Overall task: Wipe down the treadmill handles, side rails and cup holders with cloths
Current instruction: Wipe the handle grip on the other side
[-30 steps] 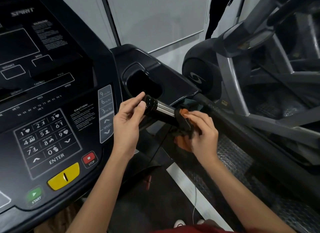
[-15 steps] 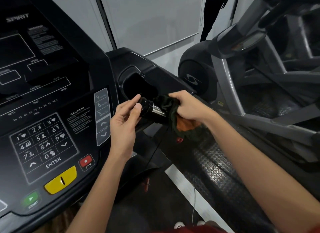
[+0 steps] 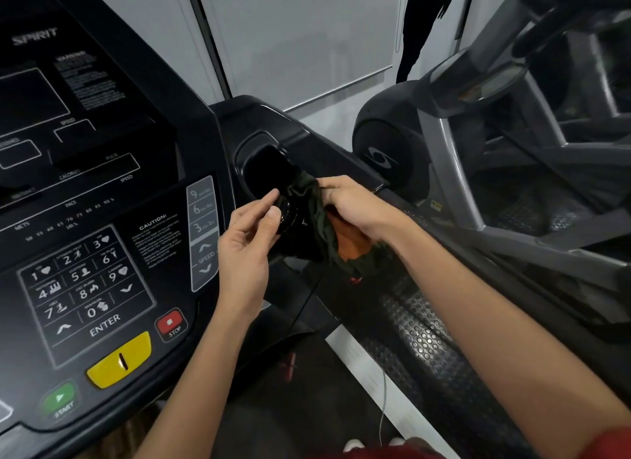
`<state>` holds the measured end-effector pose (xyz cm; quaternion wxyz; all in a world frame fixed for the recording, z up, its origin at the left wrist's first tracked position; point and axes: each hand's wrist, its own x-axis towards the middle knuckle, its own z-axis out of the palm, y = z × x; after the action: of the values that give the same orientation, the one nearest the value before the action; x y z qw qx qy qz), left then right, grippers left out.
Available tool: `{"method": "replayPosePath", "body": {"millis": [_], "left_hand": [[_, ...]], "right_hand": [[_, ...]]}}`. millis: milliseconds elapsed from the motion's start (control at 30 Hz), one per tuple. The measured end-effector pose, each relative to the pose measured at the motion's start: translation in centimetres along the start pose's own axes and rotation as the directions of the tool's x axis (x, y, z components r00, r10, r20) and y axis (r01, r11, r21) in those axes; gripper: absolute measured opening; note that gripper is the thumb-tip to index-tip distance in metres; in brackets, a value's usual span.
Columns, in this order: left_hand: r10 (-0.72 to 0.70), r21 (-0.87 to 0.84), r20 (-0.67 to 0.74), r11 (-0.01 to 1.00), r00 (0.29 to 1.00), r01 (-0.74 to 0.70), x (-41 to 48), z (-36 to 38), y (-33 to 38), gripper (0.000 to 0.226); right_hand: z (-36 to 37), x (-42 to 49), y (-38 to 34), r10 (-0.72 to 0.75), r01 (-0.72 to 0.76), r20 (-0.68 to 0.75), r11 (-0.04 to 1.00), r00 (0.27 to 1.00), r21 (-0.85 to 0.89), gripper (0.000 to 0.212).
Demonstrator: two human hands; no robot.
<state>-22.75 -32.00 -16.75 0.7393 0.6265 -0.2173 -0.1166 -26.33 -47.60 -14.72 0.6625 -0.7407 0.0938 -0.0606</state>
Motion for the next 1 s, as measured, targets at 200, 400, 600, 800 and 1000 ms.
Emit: {"method": "replayPosePath", "body": {"millis": [200, 400, 600, 800, 1000], "left_hand": [[-0.013, -0.021, 0.011, 1.000, 1.000, 0.013, 0.0, -0.1, 0.2, 0.025], [-0.014, -0.026, 0.012, 1.000, 1.000, 0.015, 0.0, -0.1, 0.0, 0.026], [-0.014, -0.027, 0.004, 1.000, 1.000, 0.015, -0.1, 0.1, 0.3, 0.021], [-0.012, -0.022, -0.015, 1.000, 1.000, 0.012, -0.2, 0.3, 0.3, 0.022], [-0.010, -0.017, -0.011, 1.000, 1.000, 0.010, -0.3, 0.2, 0.3, 0.022]], "right_hand": [[-2.5, -0.9, 4.0, 0.129, -0.147, -0.122, 0.978, 0.984, -0.148, 0.026], [-2.2, -4.6, 8.3, -0.089, 0.024, -0.346, 0.982, 0.934, -0.189, 0.036], [-2.5, -6.7, 11.8, -0.105, 0.028, -0.395, 0.981, 0.913, -0.194, 0.055], [-1.5, -7.3, 10.9, -0.258, 0.113, -0.523, 0.949, 0.812, -0.293, 0.042], [-1.7, -7.1, 11.1, -0.255, 0.071, -0.511, 0.933, 0.821, -0.352, 0.049]]}}
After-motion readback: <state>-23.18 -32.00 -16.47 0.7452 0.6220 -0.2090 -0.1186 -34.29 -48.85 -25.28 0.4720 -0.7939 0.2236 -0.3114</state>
